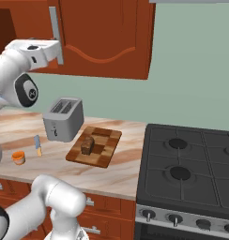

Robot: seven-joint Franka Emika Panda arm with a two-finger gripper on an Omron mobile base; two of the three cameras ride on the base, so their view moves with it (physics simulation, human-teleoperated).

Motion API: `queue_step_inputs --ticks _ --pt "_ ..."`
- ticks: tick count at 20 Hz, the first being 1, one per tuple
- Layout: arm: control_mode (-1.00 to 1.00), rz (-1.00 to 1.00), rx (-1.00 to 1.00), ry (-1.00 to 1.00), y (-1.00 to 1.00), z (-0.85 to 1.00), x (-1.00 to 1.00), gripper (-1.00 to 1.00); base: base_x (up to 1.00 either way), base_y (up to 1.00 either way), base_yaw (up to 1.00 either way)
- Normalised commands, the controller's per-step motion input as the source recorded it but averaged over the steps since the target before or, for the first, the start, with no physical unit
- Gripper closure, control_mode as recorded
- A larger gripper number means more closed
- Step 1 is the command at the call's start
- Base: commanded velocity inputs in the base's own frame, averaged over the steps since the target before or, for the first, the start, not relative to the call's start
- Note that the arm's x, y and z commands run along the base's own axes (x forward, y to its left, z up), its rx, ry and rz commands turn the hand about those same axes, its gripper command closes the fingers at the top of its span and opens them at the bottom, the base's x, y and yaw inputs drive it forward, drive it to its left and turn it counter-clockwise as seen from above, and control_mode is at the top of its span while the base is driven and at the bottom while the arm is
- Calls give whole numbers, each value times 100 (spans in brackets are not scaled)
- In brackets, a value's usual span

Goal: Pick the bread, place it on the cutting board, pick the jam, place it on the counter, and close the cabinet.

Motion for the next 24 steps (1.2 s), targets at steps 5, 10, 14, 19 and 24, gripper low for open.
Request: queue_step_inputs --ticks 5,10,14,19,24 --pt "-100 -11 0 9 5 40 -44 -100 0 0 0" --pt "-100 -11 0 7 0 35 -52 -100 0 0 0" --pt "-100 -10 0 7 0 29 -52 -100 0 0 0" --pt "-100 -7 -3 2 11 7 -41 -100 0 0 0" --pt "-100 0 -2 0 32 -4 -21 -100 0 0 0"
